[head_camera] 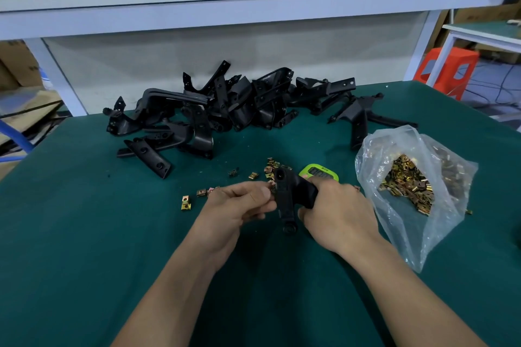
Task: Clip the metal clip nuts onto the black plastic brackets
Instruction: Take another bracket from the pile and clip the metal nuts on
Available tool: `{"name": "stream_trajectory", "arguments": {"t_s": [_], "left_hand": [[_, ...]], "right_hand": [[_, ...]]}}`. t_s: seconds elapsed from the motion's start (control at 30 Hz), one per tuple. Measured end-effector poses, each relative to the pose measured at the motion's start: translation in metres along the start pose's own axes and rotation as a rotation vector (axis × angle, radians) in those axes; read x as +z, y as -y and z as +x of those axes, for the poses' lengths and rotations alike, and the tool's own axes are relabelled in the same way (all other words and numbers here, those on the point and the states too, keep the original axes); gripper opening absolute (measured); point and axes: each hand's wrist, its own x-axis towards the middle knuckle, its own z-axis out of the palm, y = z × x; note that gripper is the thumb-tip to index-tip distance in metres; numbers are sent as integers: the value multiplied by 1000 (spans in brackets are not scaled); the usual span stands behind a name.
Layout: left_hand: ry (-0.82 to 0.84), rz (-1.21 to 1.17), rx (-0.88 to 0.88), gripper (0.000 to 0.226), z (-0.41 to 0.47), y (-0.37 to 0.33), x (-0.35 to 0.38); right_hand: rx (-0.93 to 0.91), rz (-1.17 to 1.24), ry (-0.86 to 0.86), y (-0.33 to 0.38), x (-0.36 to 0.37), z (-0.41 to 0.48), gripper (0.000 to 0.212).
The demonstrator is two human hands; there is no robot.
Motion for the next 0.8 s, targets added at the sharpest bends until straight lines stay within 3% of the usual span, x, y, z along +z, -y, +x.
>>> {"name": "stream_trajectory", "arguments": {"t_s": [0.47, 0.7, 0.8], "left_hand": [[-17, 67, 35, 28, 3, 6, 6], [-27, 180, 99, 28, 3, 8, 3], [-67, 194, 140, 23, 4, 7, 3]], "right_hand": [[-18, -30, -14, 0, 1, 0, 38], [6, -77, 65, 0, 0, -2, 36], [19, -96, 69, 5, 1, -5, 26]]}}
